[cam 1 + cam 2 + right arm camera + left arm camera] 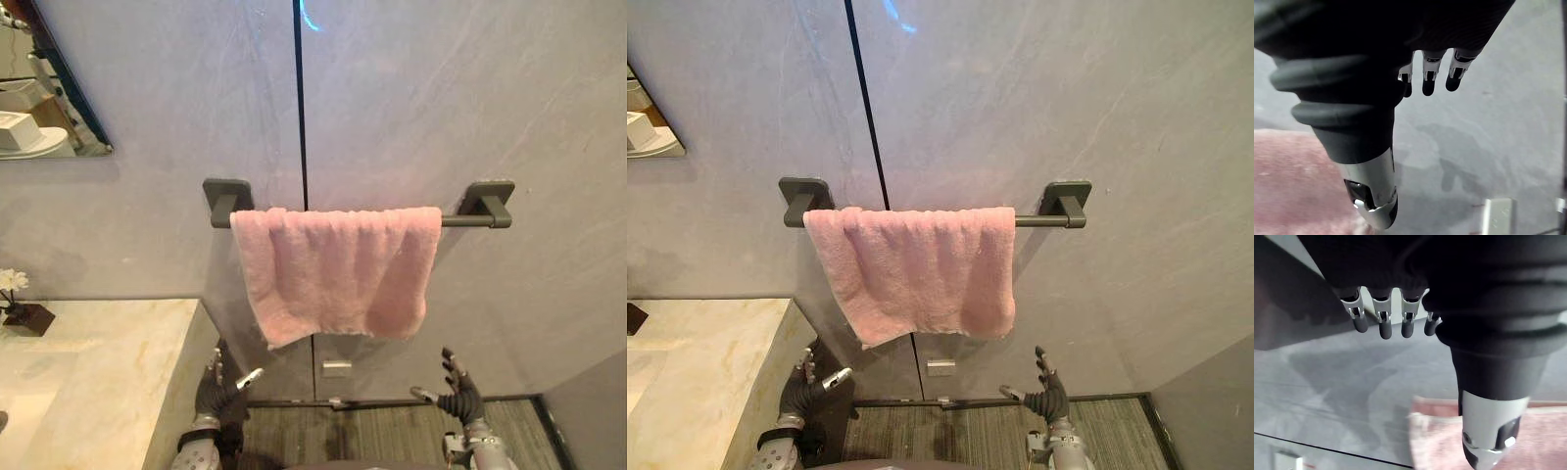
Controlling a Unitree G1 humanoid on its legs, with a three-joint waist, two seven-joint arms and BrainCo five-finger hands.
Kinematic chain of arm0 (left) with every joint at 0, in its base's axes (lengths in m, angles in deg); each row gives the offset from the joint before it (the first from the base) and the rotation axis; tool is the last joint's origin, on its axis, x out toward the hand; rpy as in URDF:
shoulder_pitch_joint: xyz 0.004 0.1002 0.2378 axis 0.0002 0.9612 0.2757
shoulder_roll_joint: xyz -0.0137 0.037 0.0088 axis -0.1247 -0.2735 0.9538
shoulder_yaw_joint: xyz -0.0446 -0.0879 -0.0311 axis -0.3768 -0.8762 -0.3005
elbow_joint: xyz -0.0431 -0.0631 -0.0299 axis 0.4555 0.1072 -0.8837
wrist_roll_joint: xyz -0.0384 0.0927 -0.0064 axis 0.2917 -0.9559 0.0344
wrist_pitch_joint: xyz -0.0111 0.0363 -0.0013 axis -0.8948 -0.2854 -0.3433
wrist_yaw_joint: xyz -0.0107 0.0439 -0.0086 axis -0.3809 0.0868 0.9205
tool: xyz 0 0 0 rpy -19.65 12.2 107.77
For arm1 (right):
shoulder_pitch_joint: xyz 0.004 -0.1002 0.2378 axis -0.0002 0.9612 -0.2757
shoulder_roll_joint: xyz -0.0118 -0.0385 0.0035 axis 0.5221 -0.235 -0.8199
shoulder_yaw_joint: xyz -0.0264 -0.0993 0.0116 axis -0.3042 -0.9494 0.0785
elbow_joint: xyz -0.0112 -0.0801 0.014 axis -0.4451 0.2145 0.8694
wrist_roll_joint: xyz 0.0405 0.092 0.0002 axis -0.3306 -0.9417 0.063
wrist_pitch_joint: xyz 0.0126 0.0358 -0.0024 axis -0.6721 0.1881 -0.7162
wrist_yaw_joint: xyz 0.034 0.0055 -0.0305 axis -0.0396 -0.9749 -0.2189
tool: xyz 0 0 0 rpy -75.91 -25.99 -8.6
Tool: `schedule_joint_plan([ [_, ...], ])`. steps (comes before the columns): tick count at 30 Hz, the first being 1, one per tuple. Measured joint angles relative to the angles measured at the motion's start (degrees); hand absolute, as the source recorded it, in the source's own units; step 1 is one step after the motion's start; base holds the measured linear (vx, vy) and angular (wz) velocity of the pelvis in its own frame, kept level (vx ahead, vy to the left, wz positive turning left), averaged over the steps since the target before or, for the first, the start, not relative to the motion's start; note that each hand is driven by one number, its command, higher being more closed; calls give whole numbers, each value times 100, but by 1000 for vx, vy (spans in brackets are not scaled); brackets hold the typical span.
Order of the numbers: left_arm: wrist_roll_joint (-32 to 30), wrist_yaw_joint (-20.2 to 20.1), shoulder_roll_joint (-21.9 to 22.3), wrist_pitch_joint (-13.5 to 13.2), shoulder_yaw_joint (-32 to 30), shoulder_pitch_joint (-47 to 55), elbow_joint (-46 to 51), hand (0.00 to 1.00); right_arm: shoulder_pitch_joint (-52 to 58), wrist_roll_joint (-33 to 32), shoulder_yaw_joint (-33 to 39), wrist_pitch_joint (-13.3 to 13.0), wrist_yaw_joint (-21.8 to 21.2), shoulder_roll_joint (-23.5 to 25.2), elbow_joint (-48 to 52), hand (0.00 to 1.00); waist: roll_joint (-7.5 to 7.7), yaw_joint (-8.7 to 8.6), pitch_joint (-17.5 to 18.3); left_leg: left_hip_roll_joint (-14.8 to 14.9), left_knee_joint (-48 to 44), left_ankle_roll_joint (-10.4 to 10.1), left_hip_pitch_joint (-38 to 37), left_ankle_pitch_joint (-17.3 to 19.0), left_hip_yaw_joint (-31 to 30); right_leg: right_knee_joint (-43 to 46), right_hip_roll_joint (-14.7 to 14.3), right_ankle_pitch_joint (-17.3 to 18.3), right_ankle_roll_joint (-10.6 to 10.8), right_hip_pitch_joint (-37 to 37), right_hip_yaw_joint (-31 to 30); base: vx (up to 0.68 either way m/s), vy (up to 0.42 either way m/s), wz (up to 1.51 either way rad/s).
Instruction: Organize washtable
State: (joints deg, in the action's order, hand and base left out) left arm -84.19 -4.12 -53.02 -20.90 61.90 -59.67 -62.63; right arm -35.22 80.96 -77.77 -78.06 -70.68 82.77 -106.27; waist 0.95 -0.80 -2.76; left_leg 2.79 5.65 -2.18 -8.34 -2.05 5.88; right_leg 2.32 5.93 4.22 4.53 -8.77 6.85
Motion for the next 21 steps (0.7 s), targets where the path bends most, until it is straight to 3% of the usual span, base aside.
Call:
schedule_joint_plan([
  [11, -405, 156, -308, 9, -64, -178, -1807, 0, -398, 509, 53, 141, 95, -280, -1735, 0, -14, 2, -11, -27, 26, -6, -38, 7, -42, 53, 16, 68, -1, 4, 25, -12, -2, 2],
  [21, -513, 278, -329, 12, -108, -225, -2222, 0, -562, 380, 167, 260, 155, -281, -2161, 0, -33, 54, -97, -18, 23, -23, 73, 36, 80, 96, 9, 69, 2, 203, -94, -17, -1, -6],
])
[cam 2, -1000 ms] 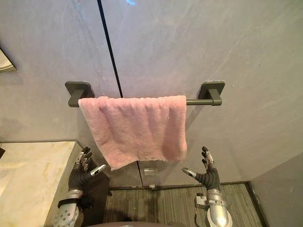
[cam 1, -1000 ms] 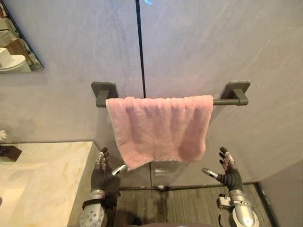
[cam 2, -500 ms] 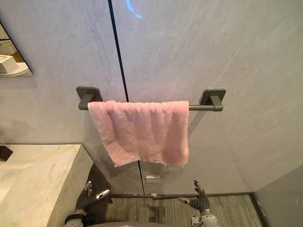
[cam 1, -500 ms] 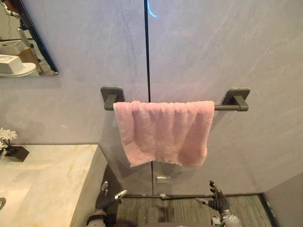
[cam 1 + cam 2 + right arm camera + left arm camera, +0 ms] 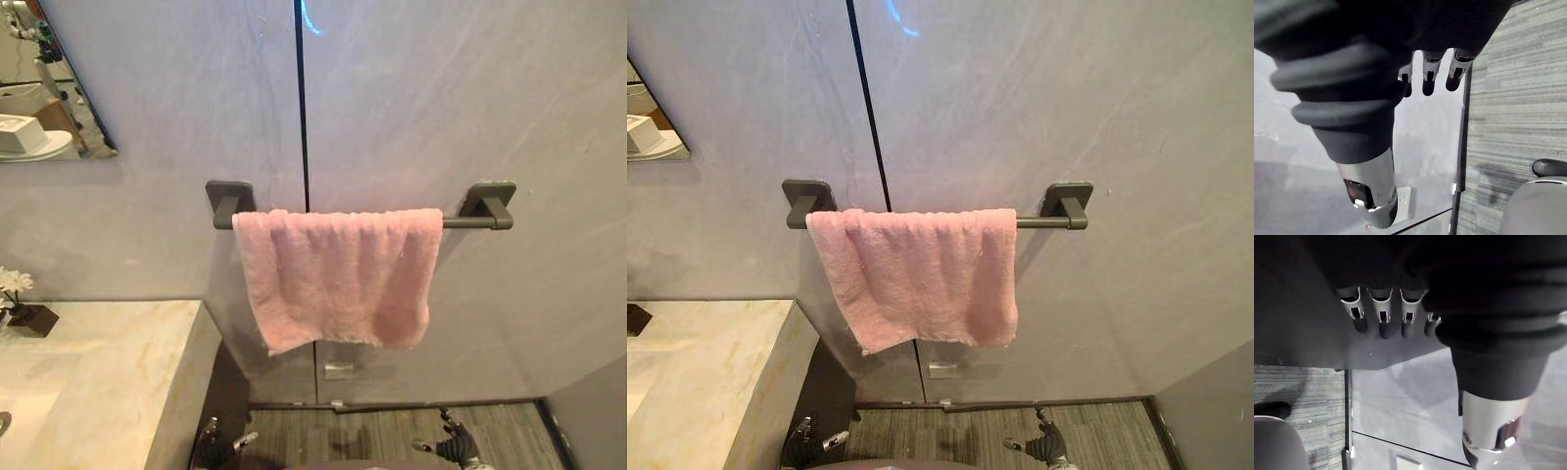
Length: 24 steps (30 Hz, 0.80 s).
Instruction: Organize washtable
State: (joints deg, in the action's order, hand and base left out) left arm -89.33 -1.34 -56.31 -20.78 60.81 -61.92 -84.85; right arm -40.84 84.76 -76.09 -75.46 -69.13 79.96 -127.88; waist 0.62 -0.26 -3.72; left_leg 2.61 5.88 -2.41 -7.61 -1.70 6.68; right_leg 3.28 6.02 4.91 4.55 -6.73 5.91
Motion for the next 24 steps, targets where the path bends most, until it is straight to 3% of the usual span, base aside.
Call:
schedule_joint_plan([
  [3, 52, 49, -13, -4, -49, -370, 62, 0, -211, -12, -7, 48, 71, 69, 18, 0, 86, 127, -125, 33, -534, 55, 689, 173, -54, 780, 19, 157, 104, 715, -147, -41, -7, 7],
  [4, 108, 87, -1, -5, -84, -526, 71, 0, -339, -19, -11, 52, 75, 82, 27, 0, 37, 140, -254, 143, -837, 115, 978, 227, -186, 1177, -16, 192, 123, 983, -302, -63, -4, 45],
  [5, 182, 112, -1, -8, -112, -666, 87, 0, -397, -32, -44, 55, 75, 111, 111, 0, 36, 116, -327, 189, -1088, 109, 1251, 252, -321, 2086, -1, 441, 90, 1339, -446, -16, -44, 81],
  [7, 228, 132, -46, -13, -122, -809, 174, 0, -241, -64, -69, 57, 73, 193, 247, 0, 134, 126, -301, 153, -1703, 53, 1782, 273, -743, 3407, 109, 745, 309, 1420, -890, 40, -131, 107],
  [9, 314, 182, -41, -9, -224, -847, 252, 0, -296, -248, -136, 55, 77, 242, 351, 0, 331, 225, -344, 82, -2344, 56, 2301, 271, -779, 3459, 313, 983, 620, 967, -1495, -40, -252, 69],
  [10, 382, 243, -21, -6, -225, -856, 259, 0, -337, -301, -175, 55, 78, 230, 430, 0, 390, 320, -381, 77, -2570, 55, 2461, 271, -740, 3030, 352, 1010, 574, 685, -1669, -173, -315, 40],
  [11, 421, 259, 51, -10, -211, -864, 255, 0, -421, -403, -173, 46, 94, 220, 523, 0, 428, 431, -389, 121, -2843, 52, 2686, 270, -704, 2286, 293, 1336, 478, 228, -1825, -264, -333, 34],
  [13, 435, 254, 231, -21, -193, -822, 273, 0, -662, -560, -179, 15, 145, 133, 546, 0, 227, 465, -515, 384, -2853, -214, 2871, 90, -855, 1860, 17, 1792, 218, 47, -1616, -348, -350, 47],
  [14, 450, 251, 348, -21, -103, -787, 279, 0, -699, -653, -179, 9, 207, 84, 608, 0, 55, 448, -559, 553, -2763, -374, 2986, -76, -1018, 1862, -235, 2018, -38, 66, -1334, -445, -392, 89],
  [15, 540, 247, 448, -15, -20, -785, 274, 0, -726, -684, -181, 13, 257, 38, 611, 0, -90, 427, -674, 665, -2367, -447, 2994, -605, -1132, 1910, -517, 2139, -227, 89, -1056, -568, -431, 113],
  [16, 566, 243, 481, -9, 25, -794, 265, 0, -706, -712, -172, 14, 293, 21, 584, 0, -102, 380, -741, 712, -1912, -474, 2889, -1069, -1111, 1905, -555, 2061, -378, 98, -845, -462, -307, 131],
  [17, 652, 231, 537, -5, 20, -797, 297, 0, -674, -756, -152, 29, 337, 46, 522, 0, -57, 370, -829, 746, -2105, -488, 2851, -898, -873, 1917, -615, 1984, -520, 92, -501, -452, -311, 130],
  [18, 671, 241, 496, -3, 22, -794, 301, 0, -539, -838, -122, 49, 359, 25, 494, 0, -15, 404, -840, 711, -2794, -419, 2833, -384, -525, 1932, -590, 1894, -672, 107, -165, -310, -244, 122],
  [20, 674, 256, 432, -4, 26, -796, 315, 0, -456, -846, -119, 49, 374, 6, 497, 0, 24, 369, -832, 756, -3548, -313, 2809, 196, -143, 1876, -550, 1791, -764, 154, 176, -259, -194, 100],
  [22, 674, 255, 408, -2, 19, -746, 482, 0, -428, -849, -161, 47, 370, 10, 495, 0, 58, 246, -811, 1049, -4373, -126, 2608, 776, 338, 1706, -525, 1562, -853, 212, 672, -245, -131, 117],
  [24, 673, 251, 398, -5, 25, -764, 533, 0, -365, -884, -131, 42, 369, 24, 401, 0, 72, 208, -766, 1361, -4561, -188, 2167, 1143, 653, 1527, -509, 1397, -926, 218, 1077, -189, -54, 116],
])
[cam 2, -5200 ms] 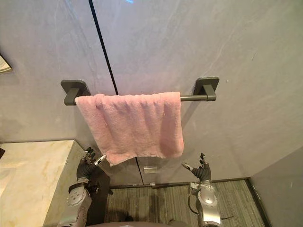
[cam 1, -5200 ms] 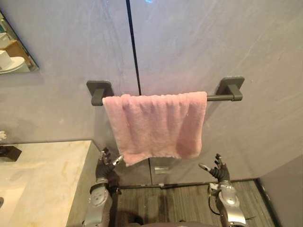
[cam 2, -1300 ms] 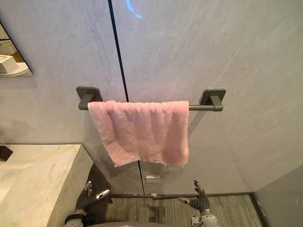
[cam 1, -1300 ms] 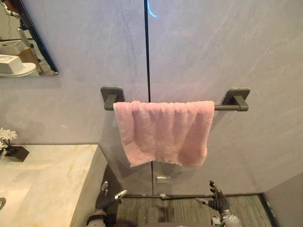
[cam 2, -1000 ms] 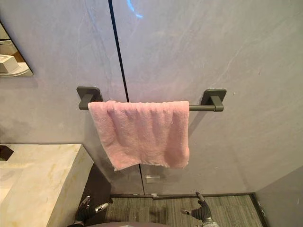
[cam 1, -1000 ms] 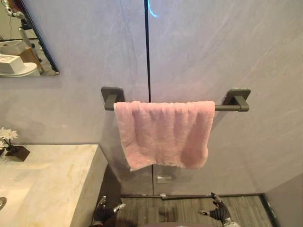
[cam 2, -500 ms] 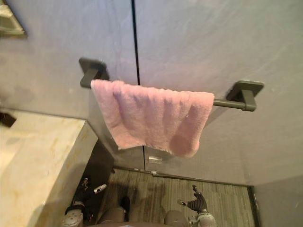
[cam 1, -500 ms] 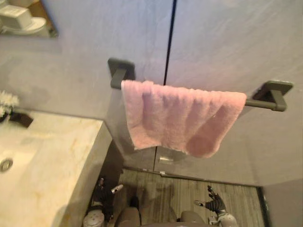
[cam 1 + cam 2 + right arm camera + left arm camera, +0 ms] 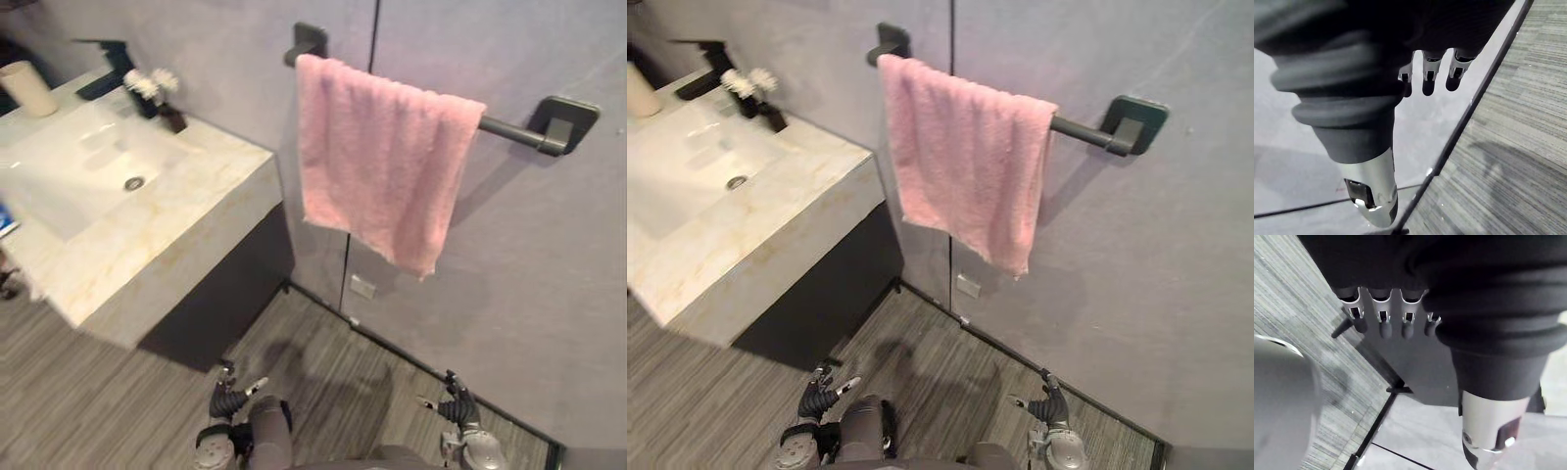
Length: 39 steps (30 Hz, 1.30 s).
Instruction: Organize washtable
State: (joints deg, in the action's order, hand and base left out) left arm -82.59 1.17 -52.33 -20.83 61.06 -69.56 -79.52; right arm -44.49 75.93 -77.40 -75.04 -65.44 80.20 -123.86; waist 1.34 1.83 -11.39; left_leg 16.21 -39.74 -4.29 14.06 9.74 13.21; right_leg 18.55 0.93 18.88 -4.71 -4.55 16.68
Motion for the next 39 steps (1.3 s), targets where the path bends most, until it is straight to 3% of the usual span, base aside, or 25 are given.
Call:
schedule_joint_plan([
  [1, -3, 0, -18, 1, 4, -45, -24, 0, -11, -5, 13, 1, -26, 25, -145, 0, 15, -102, 58, 213, 202, 27, -431, 135, 255, -115, 30, -94, 13, -25, 351, -165, -12, 152],
  [3, -11, -2, -14, 4, 38, -164, -143, 0, -6, -12, 211, 1, -25, 65, -324, 0, -60, -262, 160, 297, 1134, -18, -1098, 77, 491, -179, 78, -144, 68, -18, 757, -139, 48, 163],
  [4, -31, -2, -22, 2, 108, -254, -296, 0, -40, -15, 417, -2, -21, 64, -493, 0, -144, -389, 242, 155, 2462, -387, -1678, -280, 520, -249, 109, -218, 192, 16, 986, -136, 167, 144],
  [5, -54, -4, -86, 5, 197, -328, -416, 0, -140, -19, 518, -2, -21, 58, -732, 0, -175, -437, 298, -54, 3339, -583, -1921, -479, 425, -363, 114, -355, 248, 75, 1004, -143, 197, 120],
  [9, -262, -5, -532, 17, 250, -173, -752, 0, -326, -19, 533, 0, -40, 192, -1098, 0, -127, -378, 418, -410, 3862, -436, -1986, -746, 358, -884, 224, -889, 457, 21, 877, -125, 192, 10],
  [12, -264, -5, -585, 38, 172, -47, -848, 0, -276, -9, 534, 3, -39, 204, -1108, 0, -157, -387, 465, -639, 3891, -351, -1986, -783, 322, -1004, 406, -1087, 616, -37, 836, -128, 151, -2],
  [17, -250, 3, -559, 38, -178, -74, -1112, 0, -216, 42, 522, 24, -39, 239, -1138, 0, -104, -334, 471, -944, 4180, -72, -1934, -984, -29, -1066, 621, -1219, 729, -31, 955, -120, 111, 31],
  [20, -155, 18, -443, 37, -392, -78, -1149, 0, -221, 44, 470, 28, -31, 282, -1151, 0, -50, -279, 457, -1132, 4184, 68, -1532, -1201, -564, -1045, 789, -1010, 895, -11, 1503, -130, 53, 113],
  [21, 3, 53, -367, 37, -486, -78, -1146, 0, -216, 41, 476, 28, -19, 344, -1151, 0, 20, -251, 423, -1185, 4158, 348, -1288, -1161, -397, -1026, 928, -927, 980, -27, 1864, -67, 76, 161],
  [22, 84, 110, -359, 40, -511, -83, -1148, 0, -223, 32, 475, 28, -14, 365, -1149, 0, 6, -246, 436, -1184, 4066, 465, -1210, -1081, -191, -1026, 977, -928, 980, -29, 1993, -19, 100, 163],
  [23, 243, 155, -338, 46, -657, -52, -1173, 0, -238, 15, 475, 21, -1, 386, -1129, 0, 150, -238, 403, -1178, 3946, 722, -1000, -909, 535, -1047, 1126, -940, 1003, -42, 2429, 33, 126, 163],
  [24, 331, 235, -340, 55, -697, -42, -1201, 0, -266, -5, 468, 3, 18, 452, -1104, 0, 103, -260, 373, -1003, 3802, 730, -941, -875, 1450, -1045, 1216, -1068, 990, -158, 2807, 68, 144, 168],
  [26, 425, 255, -306, 96, -705, 6, -1332, 0, -293, -7, 419, 7, 82, 436, -1116, 0, 133, -296, 307, -795, 3647, 654, -950, -979, 2501, -917, 1347, -1155, 1072, -350, 3292, 146, 159, 164],
  [28, 429, 255, -238, 106, -698, 68, -1396, 0, -399, -12, 380, 28, 121, 329, -1134, 0, 54, -310, 281, -870, 3606, 550, -955, -1239, 2377, -551, 1511, -1169, 1053, -404, 3328, 206, 165, 139],
  [30, 431, 290, -287, 108, -708, 124, -1420, 0, -631, -11, 303, 0, 118, 419, -1123, 0, 44, -257, 121, -849, 3481, 599, -907, -1196, 2139, -737, 1431, -904, 1157, -310, 2967, 124, 100, 84],
  [31, 434, 337, -489, 107, -774, 150, -1421, 0, -749, -8, 219, -9, 120, 536, -1104, 0, 364, -250, 84, -1042, 3361, 576, -881, -1076, 1993, -1162, 1447, -1392, 1130, -303, 2773, 32, 37, 78],
  [34, 447, 338, -403, 104, -863, 158, -1467, 0, -916, -7, 117, -9, 125, 499, -1100, 0, 382, -93, 80, -1146, 2776, 537, -621, -438, 1660, -905, 1732, -1249, 1407, -423, 2857, 80, 118, 51],
  [35, 445, 331, -314, 116, -863, 165, -1469, 0, -969, -3, 116, 5, 121, 429, -1092, 0, 286, -117, 8, -1273, 2616, 568, -477, -198, 1485, -258, 1989, -1098, 1241, -351, 2770, 106, 183, 65],
  [36, 444, 329, -263, 117, -853, 171, -1457, 0, -973, -2, 117, 16, 121, 377, -1075, 0, 217, -138, -43, -1355, 2608, 606, -497, -137, 1360, 228, 2154, -1072, 877, -198, 2491, 120, 215, 101],
  [37, 444, 334, -226, 114, -791, 220, -1404, 0, -881, -1, 86, 25, 124, 273, -1032, 0, 51, -196, -60, -1441, 2620, 702, -569, -78, 1084, 1167, 2274, -1248, 388, 296, 1510, 154, 199, 109],
  [38, 438, 337, -302, 105, -716, 234, -1378, 0, -831, 4, 58, 23, 120, 233, -1024, 0, -51, -272, -77, -1448, 2613, 767, -607, -26, 826, 1703, 2096, -1105, 564, 589, 653, 310, 167, 139],
  [39, 433, 341, -472, 106, -680, 157, -1373, 0, -807, 21, -162, 24, 84, 302, -1023, 0, 10, -294, -175, -1514, 2653, 863, -747, 47, 563, 2139, 1682, -480, 811, 982, -25, 286, 74, 97],
])
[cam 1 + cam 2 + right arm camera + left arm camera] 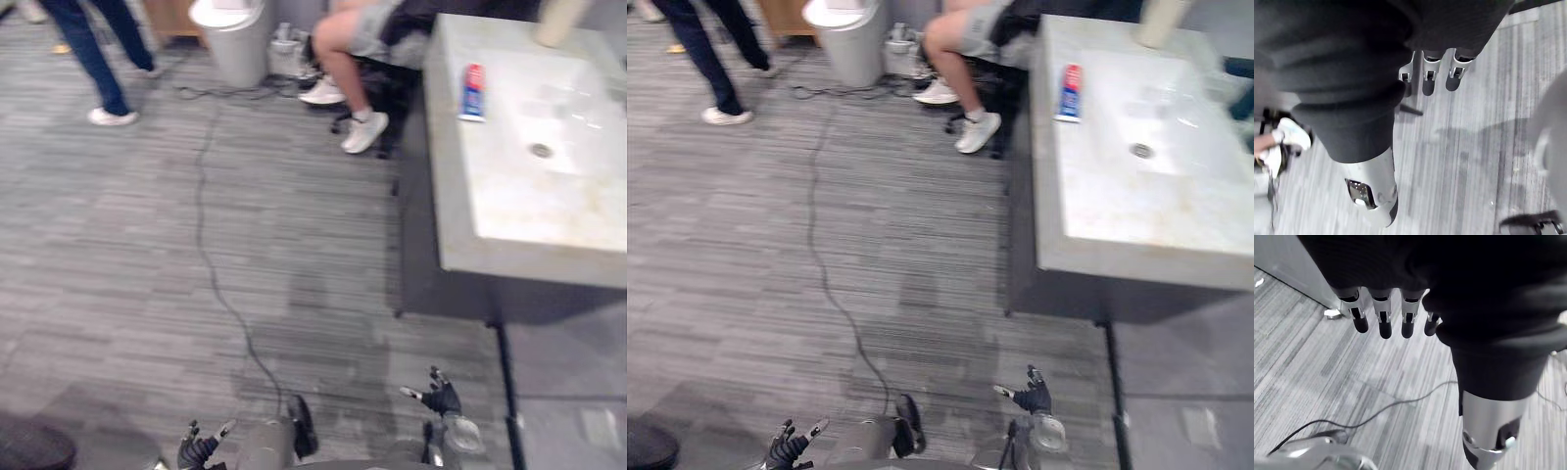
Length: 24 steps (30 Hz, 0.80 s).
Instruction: Organize washtable
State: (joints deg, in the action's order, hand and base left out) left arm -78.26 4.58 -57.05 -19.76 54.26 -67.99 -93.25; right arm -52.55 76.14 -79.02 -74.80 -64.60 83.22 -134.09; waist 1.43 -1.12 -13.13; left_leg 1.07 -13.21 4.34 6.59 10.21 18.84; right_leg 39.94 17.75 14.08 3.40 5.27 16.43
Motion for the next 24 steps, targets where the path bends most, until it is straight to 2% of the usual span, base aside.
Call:
schedule_joint_plan([
  [1, -1, -1, -32, 1, -1, -5, -1, 0, -10, 17, -32, 0, -6, 18, 1, 0, 27, 6, -16, -24, 35, 6, -50, 7, -18, 48, -53, 95, -22, 81, -50, 278, 49, 66],
  [2, -2, -2, -113, 9, -3, -17, -3, 0, -83, 26, -210, -9, -6, 53, 11, 0, 79, 1, -99, -52, 136, 7, -279, 70, -66, 81, -283, 352, -80, 428, -124, 288, 51, 27],
  [3, -4, -2, -113, 8, 22, -47, -3, 0, -121, 26, -376, -27, -7, 35, 22, 0, 70, -63, -119, -26, 141, -11, -465, 195, -159, -118, -577, 395, -125, 758, -46, 298, 42, 29],
  [5, -4, -8, -105, 8, 122, -142, -33, 0, -117, 24, -461, -40, -12, -29, 103, 0, 14, -148, -168, -11, 196, -73, -795, 378, -276, -698, -879, 318, -127, 1156, 101, 386, 23, 41],
  [7, -4, -13, -65, -2, 286, -297, -32, 0, -28, -5, -482, -40, -17, -83, 200, 0, 52, -200, -149, -35, 341, -242, -1123, 466, -413, -1633, -1022, -116, -147, 1351, 260, 411, -10, 59],
  [8, -4, -65, -57, -8, 396, -369, -35, 0, 54, -20, -484, -53, -13, -72, 264, 0, 133, -297, -99, -59, 358, -369, -1295, 576, -550, -1973, -1078, -417, -198, 1529, 202, 518, -66, 70],
  [9, -8, -137, -41, -9, 460, -382, -32, 0, 115, -23, -497, -52, -21, -73, 379, 0, 159, -412, -37, -29, 389, -551, -1479, 738, -690, -1879, -1097, -565, -387, 1672, 145, 574, -101, 73],
  [10, -9, -140, -17, -8, 453, -357, -31, 0, 163, -21, -497, -50, -23, -72, 467, 0, 131, -475, 3, 34, 381, -698, -1574, 828, -746, -1781, -1146, -606, -481, 1682, 187, 654, -153, 66],
  [11, -12, -142, -3, -10, 442, -321, -17, 0, 277, -13, -492, -45, -21, -36, 570, 0, 174, -508, 86, 74, 117, -804, -1646, 881, -763, -1739, -1166, -739, -595, 1623, 210, 546, -158, 58],
  [12, -14, -143, 7, -4, 437, -330, -9, 0, 408, -18, -482, -37, -21, -9, 699, 0, 176, -518, 106, 197, -404, -974, -1589, 985, -726, -1581, -1197, -1149, -782, 1558, 161, 702, -204, 31],
  [13, -18, -137, 160, 8, 374, -333, 72, 0, 456, -14, -483, -26, -16, -18, 869, 0, -29, -455, 150, 558, -1420, -1096, -1336, 1000, -636, -1390, -1406, -893, -911, 1380, 220, 880, -203, -19],
  [14, -23, -153, 306, 12, 292, -212, 242, 0, 463, -17, -511, -33, -19, -22, 1083, 0, -173, -457, 125, 837, -2571, -1116, -1016, 590, -595, -1390, -1600, -642, -969, 1125, 135, 744, -154, -60],
  [15, -23, -166, 373, 12, 268, -173, 300, 0, 458, -20, -535, -34, -18, -6, 1162, 0, -211, -432, 91, 954, -3177, -1081, -820, 236, -606, -1434, -1687, -524, -979, 954, -21, 873, -118, -94],
  [16, -24, -207, 464, 12, 240, -131, 432, 0, 447, -24, -566, -32, -13, 67, 1188, 0, -280, -423, 76, 1131, -4067, -1011, -517, 356, -602, -1581, -1868, -371, -1001, 592, -313, 668, -61, -103],
  [17, -24, -239, 471, 9, 237, -138, 547, 0, 463, -32, -565, -19, -7, 157, 1177, 0, -217, -398, 57, 1191, -4485, -902, -303, 518, -588, -1774, -1912, -254, -990, 160, -569, 791, -61, -101],
  [18, -24, -239, 471, 6, 237, -135, 612, 0, 480, -33, -566, -20, -2, 170, 1178, 0, -166, -381, 58, 1191, -4520, -874, -212, 592, -538, -1897, -1918, -224, -984, -55, -746, 609, -8, -114],
  [20, -22, -240, 503, -20, 247, -129, 832, 0, 536, -31, -565, -24, -2, 258, 1231, 0, -41, -200, 112, 1177, -4088, -662, 392, 736, -436, -2381, -1905, -167, -969, -692, -1495, 568, 65, -145],
  [22, -24, -243, 527, -27, 264, -127, 913, 0, 605, -24, -483, -20, 11, 262, 1353, 0, -26, -88, 114, 1076, -3430, -666, 911, 733, -644, -2575, -1813, -15, -828, -996, -1989, 563, 244, -140],
  [23, -22, -242, 542, -26, 288, -91, 917, 0, 636, -20, -397, -19, 16, 261, 1364, 0, 30, -37, 105, 893, -2700, -756, 1200, 681, -963, -2615, -1648, 152, -694, -1193, -2325, 492, 285, -138],
  [24, -19, -239, 544, -26, 326, -77, 918, 0, 654, -18, -357, -18, 16, 262, 1365, 0, 52, -8, 109, 837, -2376, -846, 1295, 625, -1116, -2614, -1576, 237, -645, -1253, -2484, 482, 358, -146],
])
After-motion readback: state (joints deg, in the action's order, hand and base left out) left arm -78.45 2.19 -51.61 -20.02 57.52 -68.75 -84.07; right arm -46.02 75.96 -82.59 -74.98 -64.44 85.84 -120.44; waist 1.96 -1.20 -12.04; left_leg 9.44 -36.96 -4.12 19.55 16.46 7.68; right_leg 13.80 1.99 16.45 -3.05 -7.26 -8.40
